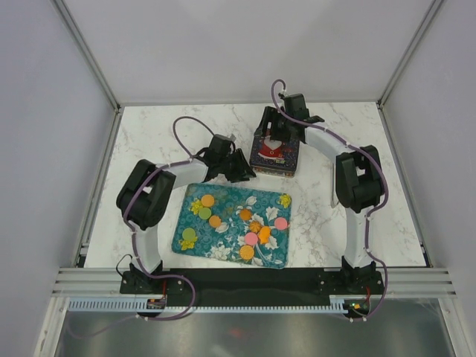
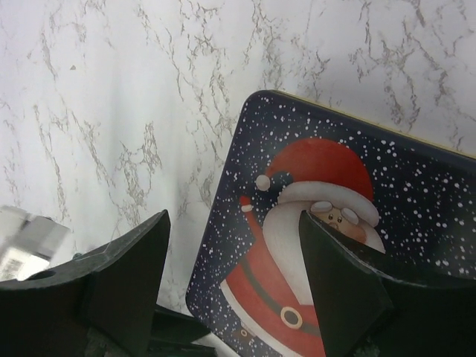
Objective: Pack the cookies
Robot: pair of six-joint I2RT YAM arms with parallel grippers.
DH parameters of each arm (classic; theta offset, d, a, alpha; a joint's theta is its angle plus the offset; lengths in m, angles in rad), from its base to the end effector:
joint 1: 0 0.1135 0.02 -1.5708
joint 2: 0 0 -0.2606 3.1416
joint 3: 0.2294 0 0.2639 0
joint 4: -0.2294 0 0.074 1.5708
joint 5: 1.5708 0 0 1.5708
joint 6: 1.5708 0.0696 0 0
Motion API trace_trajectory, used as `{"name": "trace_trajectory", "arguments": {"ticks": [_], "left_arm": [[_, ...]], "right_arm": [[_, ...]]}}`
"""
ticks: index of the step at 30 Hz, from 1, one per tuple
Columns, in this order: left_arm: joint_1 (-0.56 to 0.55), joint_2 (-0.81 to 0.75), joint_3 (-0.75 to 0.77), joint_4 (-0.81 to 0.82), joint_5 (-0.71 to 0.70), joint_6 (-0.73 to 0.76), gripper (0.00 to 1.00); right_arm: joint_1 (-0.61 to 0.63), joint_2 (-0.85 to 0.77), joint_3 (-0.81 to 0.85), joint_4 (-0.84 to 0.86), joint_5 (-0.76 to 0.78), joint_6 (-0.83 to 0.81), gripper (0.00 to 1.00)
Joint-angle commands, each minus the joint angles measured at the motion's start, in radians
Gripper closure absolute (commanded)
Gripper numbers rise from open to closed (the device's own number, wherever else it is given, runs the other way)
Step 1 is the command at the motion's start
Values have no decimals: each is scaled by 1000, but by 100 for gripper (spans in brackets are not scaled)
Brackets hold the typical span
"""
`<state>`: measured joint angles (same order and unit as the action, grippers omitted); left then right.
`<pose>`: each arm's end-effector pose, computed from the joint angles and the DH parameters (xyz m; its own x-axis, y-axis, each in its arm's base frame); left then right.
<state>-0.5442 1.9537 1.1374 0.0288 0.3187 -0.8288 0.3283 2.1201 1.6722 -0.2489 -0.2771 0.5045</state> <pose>0.3617 -0.2444 0.1098 -0.9115 -0.2666 -0.3132 0.0132 0.7421 -0.6702 0.4878 0.1863 0.1881 -0.7777 0.2263 -0.5865 -0.1517 0.8379 0.5244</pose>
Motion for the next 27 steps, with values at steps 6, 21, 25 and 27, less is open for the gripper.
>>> {"name": "trace_trajectory", "arguments": {"ticks": [6,21,25,27], "left_arm": [[53,-297,113,-70,-18,125,54],[53,-979,-151,-455,-20,422,40],[53,-1088,-220,-486,-13,450,40],[53,-1131,-234,-489,-17,451,39]], "right_arm": [[-29,-344,-72,-13,64,-37,14],[-69,-1209,-756,-49,266,-10,2],[-69,-1292,-816,-76,294,-27,2],[-69,-1307,-824,-76,308,-26,2]]}}
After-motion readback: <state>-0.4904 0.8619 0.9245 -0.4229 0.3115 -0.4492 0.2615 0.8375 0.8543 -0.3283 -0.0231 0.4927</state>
